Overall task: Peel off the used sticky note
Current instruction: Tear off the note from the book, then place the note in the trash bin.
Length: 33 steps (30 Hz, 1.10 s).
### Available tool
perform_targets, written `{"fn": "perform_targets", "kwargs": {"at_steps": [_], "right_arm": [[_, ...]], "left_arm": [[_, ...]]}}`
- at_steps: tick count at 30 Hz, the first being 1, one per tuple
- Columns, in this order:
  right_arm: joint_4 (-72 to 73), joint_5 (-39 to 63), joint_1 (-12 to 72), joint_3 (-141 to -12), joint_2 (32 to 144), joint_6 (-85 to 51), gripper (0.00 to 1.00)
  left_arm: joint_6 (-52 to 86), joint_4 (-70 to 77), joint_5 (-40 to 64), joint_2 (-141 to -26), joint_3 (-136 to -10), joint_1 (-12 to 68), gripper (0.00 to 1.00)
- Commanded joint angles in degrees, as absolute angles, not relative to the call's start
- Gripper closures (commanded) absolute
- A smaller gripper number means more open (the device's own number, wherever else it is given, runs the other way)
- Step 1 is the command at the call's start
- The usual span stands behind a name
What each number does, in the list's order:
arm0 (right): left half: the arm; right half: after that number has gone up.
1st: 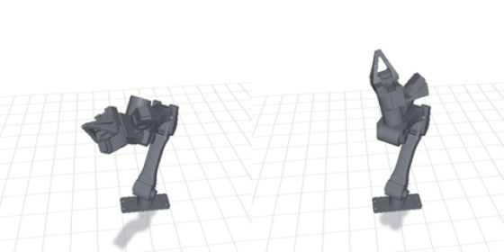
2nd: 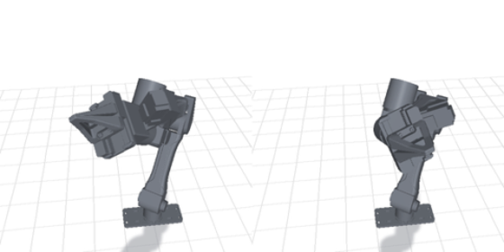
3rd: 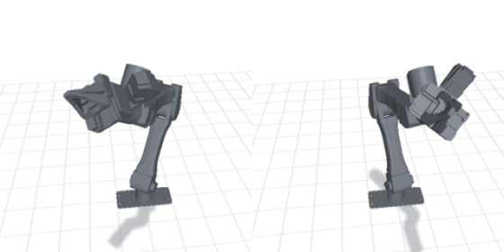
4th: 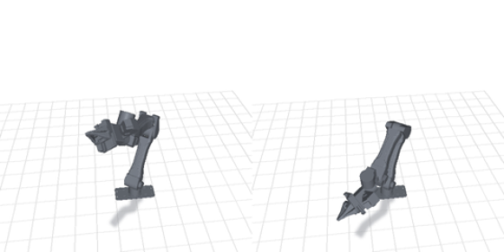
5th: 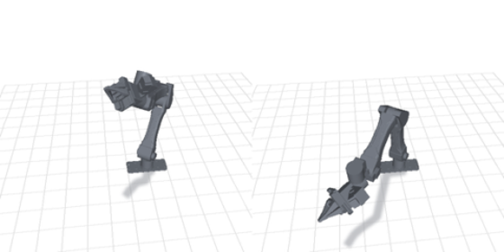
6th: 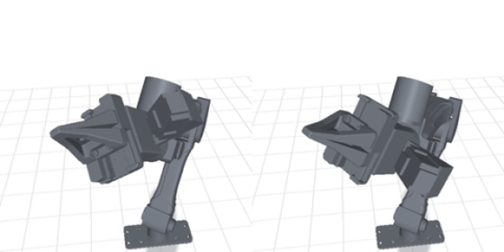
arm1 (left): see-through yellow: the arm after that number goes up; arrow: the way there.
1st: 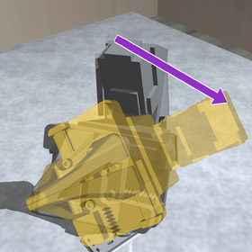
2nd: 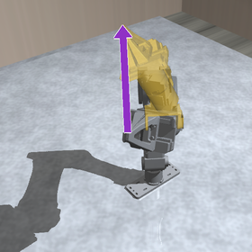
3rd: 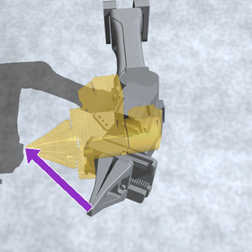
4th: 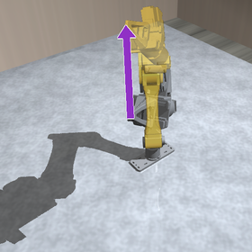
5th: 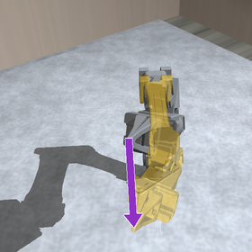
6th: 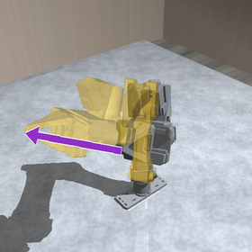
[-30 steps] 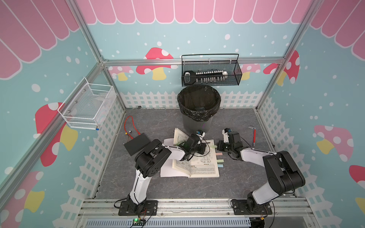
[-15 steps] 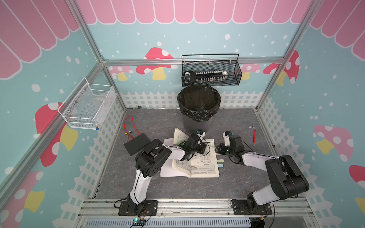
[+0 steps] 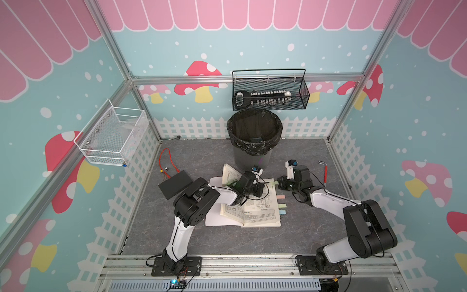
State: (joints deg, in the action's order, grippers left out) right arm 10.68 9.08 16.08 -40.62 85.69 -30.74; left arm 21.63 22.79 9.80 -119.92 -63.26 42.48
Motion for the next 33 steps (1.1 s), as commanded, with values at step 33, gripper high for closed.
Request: {"fn": "perform_targets", "kwargs": {"at_steps": [33], "right_arm": [[-14.79,17.44,16.51,-105.68,104.37,-21.08,0.98]], "left_arm": [[20.32,18.63,7.31,-119.82,-59.77,41.48,1.00]]}}
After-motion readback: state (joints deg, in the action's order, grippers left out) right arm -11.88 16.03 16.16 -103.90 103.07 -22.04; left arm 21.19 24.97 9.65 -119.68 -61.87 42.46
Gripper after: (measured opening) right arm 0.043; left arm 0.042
